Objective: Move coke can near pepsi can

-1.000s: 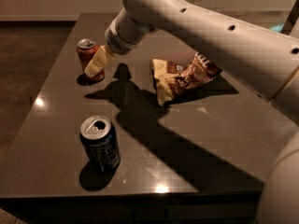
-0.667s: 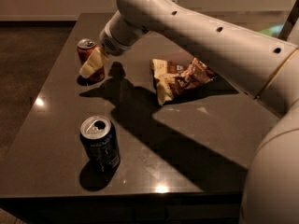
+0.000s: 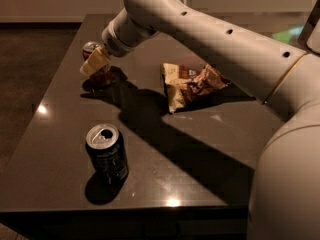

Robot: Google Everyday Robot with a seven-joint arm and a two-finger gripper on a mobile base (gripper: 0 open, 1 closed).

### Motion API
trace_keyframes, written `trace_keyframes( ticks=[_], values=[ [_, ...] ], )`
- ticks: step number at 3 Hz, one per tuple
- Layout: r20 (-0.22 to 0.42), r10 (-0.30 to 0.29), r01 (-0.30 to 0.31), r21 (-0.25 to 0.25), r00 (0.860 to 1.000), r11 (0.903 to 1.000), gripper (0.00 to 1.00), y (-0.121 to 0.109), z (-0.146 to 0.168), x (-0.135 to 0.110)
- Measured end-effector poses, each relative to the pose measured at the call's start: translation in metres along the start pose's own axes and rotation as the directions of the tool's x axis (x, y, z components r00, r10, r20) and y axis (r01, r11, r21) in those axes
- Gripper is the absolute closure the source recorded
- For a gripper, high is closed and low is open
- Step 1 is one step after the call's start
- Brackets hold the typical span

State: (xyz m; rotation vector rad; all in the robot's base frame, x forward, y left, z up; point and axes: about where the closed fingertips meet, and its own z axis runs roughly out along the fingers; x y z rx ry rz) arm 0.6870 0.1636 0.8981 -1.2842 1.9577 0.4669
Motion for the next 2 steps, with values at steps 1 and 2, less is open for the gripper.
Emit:
trace_keyframes(
  ticks=[1, 2],
  values=[
    [0.017, 0.002, -0.002, -0.025, 1.000, 0.9997, 0.41, 0.003, 0.003, -0.004],
    [0.034, -0.012, 0.014, -0.062, 0.999, 0.9979, 0.72, 0.010, -0.007, -0.006]
  ],
)
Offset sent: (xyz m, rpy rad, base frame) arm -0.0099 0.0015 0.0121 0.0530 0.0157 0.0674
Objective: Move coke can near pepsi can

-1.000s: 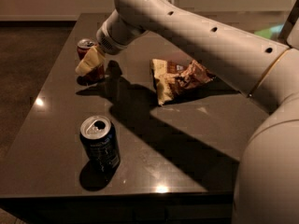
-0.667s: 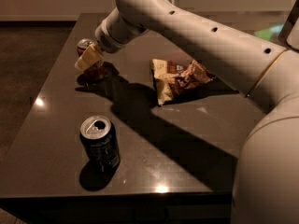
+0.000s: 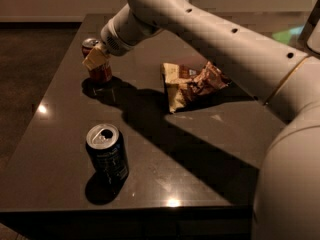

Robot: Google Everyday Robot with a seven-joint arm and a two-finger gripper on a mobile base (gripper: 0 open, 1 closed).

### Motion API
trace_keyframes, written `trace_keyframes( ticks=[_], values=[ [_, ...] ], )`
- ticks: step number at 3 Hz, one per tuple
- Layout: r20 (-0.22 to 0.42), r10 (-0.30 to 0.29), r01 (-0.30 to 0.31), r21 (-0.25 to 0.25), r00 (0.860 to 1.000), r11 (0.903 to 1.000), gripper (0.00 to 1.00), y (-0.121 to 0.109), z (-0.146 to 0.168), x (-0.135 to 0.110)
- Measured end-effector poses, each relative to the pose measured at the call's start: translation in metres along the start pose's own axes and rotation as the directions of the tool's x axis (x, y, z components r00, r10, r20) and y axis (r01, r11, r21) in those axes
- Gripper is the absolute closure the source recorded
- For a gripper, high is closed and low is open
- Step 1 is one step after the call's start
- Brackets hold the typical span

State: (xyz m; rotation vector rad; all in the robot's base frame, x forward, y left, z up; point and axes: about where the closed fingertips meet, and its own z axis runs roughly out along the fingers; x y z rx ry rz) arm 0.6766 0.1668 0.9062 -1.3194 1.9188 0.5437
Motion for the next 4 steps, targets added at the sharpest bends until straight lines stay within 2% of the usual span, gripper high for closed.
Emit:
trace_keyframes(
  ticks=[1, 2, 4],
  values=[
    [0.009, -0.033, 0.033, -0.033, 0.999, 0.9989, 0.95, 0.008, -0.016, 0.002],
    [0.016, -0.075, 0.076, -0.081, 0.997, 0.9938, 1.00, 0.018, -0.041, 0.010],
    [0.004, -0.127, 0.126, -0.165, 0.992, 0.9782, 1.00, 0.044, -0.099, 0.040]
  ],
)
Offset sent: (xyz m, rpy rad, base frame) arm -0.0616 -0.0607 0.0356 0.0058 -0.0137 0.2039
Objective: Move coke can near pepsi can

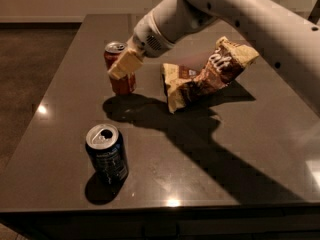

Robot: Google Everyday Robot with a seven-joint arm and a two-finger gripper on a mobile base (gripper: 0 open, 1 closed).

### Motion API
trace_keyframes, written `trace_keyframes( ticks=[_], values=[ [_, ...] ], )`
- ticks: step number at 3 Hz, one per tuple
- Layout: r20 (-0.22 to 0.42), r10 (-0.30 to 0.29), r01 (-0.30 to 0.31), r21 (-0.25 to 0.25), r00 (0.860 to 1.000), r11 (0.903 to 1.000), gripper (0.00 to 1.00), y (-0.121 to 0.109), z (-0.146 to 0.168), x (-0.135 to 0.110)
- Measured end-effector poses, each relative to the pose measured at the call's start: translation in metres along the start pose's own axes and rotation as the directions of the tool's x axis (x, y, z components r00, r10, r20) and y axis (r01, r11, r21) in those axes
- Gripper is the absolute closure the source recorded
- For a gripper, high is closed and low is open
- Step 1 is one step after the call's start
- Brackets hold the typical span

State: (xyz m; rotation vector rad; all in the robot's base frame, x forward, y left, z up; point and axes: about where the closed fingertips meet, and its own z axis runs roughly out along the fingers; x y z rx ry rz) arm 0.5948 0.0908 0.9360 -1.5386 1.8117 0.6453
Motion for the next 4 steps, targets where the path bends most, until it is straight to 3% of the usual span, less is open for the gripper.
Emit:
trace_keyframes(
  ticks=[2, 4],
  values=[
    [-0.014, -0.028, 0.027, -0.097, 0.999, 0.9949, 1.00, 0.031, -0.037, 0.029],
    [0.006, -0.112, 0.111, -0.186, 0.994, 0.9762, 1.00, 0.068, -0.056, 0.052]
  ],
)
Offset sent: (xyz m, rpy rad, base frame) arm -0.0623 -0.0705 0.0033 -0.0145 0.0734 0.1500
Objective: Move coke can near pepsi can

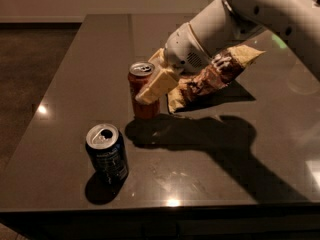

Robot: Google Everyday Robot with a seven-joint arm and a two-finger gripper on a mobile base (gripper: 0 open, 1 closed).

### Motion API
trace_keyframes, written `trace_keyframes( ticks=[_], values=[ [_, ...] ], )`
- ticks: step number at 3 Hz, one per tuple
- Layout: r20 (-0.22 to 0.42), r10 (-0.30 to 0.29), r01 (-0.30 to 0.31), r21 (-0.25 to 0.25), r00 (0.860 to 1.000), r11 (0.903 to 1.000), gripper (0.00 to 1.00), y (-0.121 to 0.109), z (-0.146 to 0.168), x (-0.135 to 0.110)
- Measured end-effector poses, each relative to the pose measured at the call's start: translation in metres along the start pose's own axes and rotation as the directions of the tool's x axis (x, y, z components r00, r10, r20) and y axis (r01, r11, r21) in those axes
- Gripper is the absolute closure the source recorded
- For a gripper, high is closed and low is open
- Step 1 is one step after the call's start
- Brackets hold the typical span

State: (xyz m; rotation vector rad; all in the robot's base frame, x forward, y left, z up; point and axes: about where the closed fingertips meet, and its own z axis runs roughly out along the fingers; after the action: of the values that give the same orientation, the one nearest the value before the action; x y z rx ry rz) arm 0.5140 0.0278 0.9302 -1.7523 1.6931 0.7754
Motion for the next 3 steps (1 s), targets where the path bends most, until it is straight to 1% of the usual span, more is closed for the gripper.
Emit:
trace_keyframes(
  ticks=[1, 2, 3],
  values=[
    [-0.005, -0.055, 0.055, -0.031, 0.998, 0.9980, 1.00, 0.022, -0.003, 0.007],
    [-0.012, -0.100, 0.099, -0.044, 0.995, 0.9941, 1.00, 0.040, -0.002, 0.010],
    [-0.007, -0.126, 0.125, -0.064, 0.992, 0.9901, 1.00, 0.058, 0.001, 0.014]
  ],
)
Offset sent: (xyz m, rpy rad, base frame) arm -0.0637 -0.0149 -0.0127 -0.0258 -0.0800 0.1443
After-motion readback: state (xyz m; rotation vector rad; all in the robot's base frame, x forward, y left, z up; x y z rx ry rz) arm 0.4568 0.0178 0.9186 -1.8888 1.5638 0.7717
